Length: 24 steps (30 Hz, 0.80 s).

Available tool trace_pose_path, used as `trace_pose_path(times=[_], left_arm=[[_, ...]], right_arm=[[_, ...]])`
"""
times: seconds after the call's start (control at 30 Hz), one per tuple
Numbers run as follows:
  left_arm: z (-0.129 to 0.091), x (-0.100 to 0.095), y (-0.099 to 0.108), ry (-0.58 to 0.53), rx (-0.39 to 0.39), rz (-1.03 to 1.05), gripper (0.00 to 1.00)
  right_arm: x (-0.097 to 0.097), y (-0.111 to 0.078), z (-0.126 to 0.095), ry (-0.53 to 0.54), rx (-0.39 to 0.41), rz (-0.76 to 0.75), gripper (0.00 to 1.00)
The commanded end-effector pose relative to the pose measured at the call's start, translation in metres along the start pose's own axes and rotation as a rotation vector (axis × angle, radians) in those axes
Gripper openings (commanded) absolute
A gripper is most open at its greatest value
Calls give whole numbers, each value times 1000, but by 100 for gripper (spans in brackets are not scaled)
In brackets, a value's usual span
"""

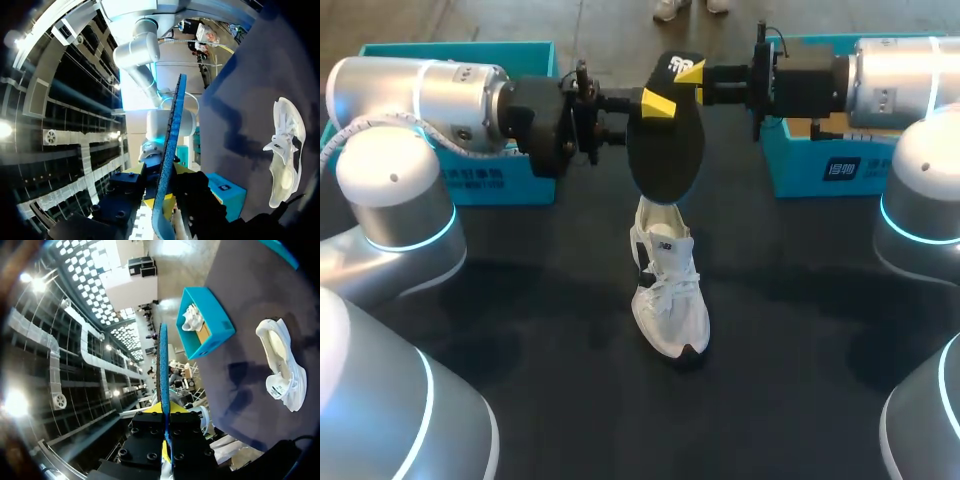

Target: Take the shoe out of the shoebox, open the shoe tongue, remove and reinsert the insole, then place the shoe into the shoebox

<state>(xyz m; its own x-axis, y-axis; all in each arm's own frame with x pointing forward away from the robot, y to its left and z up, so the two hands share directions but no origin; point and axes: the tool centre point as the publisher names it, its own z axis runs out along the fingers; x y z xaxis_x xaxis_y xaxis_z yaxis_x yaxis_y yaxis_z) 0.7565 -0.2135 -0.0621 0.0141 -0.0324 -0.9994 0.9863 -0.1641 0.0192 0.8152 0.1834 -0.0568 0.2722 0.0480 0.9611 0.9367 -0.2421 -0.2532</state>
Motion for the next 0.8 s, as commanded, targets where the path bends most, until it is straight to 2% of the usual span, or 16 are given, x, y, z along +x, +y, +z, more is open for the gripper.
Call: trace_pose_path(times=[0.03, 0.1, 0.27, 0.33, 0.43, 0.47, 0.7, 0.73, 0.77, 0.8], left_arm=[[0, 2, 1, -2, -4, 3, 32], [-1, 2, 1, 0, -5, 4, 36], [-4, 2, 1, 3, -11, 4, 33], [-4, 3, 1, 2, -12, 4, 27], [-4, 4, 1, 2, -12, 3, 2], [-4, 4, 1, 2, -11, 3, 0], [-4, 5, 1, -2, 0, 3, 0], [-5, 6, 1, -2, 0, 3, 0], [-5, 6, 1, -3, 1, 2, 0], [-6, 5, 1, -5, 2, 2, 0]], right_arm=[[-1, -2, 1, 3, -1, 1, 0], [-2, -2, 0, 2, -2, 4, 0], [-3, -3, -1, -1, -2, 9, 0], [-3, -3, 0, -1, 0, 9, 0], [-2, -2, 2, 0, 3, 6, 0], [-2, -2, 2, 1, 3, 5, 0], [-4, -3, 3, 11, 9, -5, 0], [-5, -4, 3, 3, 15, -14, 21], [-5, -4, 3, 4, 24, -23, 97], [-6, -5, 3, 14, 25, -42, 100]])
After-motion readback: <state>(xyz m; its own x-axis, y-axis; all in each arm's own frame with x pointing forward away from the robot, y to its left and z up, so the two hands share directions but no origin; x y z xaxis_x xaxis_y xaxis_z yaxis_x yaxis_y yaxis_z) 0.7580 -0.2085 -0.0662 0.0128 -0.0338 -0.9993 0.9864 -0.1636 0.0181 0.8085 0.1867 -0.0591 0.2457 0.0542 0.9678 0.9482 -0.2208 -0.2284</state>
